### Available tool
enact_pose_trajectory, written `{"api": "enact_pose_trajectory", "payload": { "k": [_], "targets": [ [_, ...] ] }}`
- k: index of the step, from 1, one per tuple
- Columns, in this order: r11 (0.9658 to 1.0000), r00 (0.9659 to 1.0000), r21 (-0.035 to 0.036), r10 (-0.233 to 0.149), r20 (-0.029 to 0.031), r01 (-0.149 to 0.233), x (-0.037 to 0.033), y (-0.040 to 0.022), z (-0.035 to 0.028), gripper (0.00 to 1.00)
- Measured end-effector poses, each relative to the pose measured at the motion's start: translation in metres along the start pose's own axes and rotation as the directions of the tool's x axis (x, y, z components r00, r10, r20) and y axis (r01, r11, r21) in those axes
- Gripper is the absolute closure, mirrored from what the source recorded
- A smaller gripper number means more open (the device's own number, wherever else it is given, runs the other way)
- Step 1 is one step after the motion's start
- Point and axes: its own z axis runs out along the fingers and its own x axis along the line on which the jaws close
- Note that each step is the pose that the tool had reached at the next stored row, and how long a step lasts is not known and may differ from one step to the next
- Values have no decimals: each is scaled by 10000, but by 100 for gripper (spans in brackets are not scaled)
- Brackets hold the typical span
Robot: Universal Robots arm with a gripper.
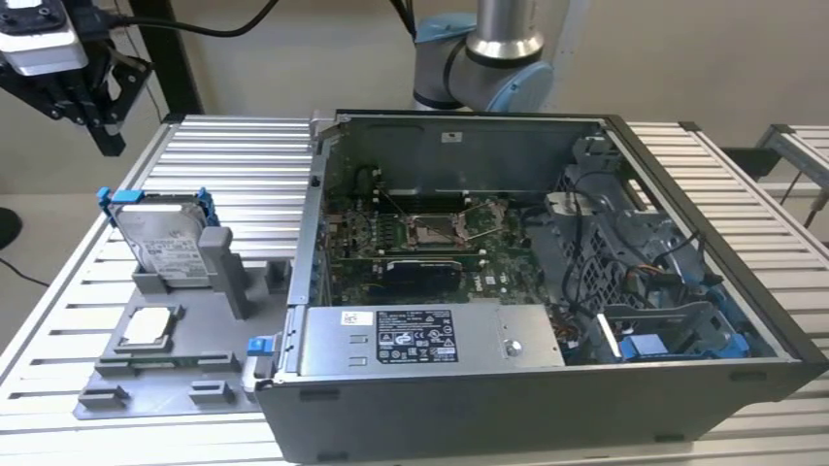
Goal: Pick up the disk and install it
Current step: 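Reach for the disk, then pick up the disk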
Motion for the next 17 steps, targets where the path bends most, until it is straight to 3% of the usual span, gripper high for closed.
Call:
{"api": "enact_pose_trajectory", "payload": {
  "k": [10,17],
  "targets": [
    [9998,9998,1,-206,21,206,70,-14,12,100],
    [9998,9998,1,-206,21,206,75,-14,12,100]
  ]
}}
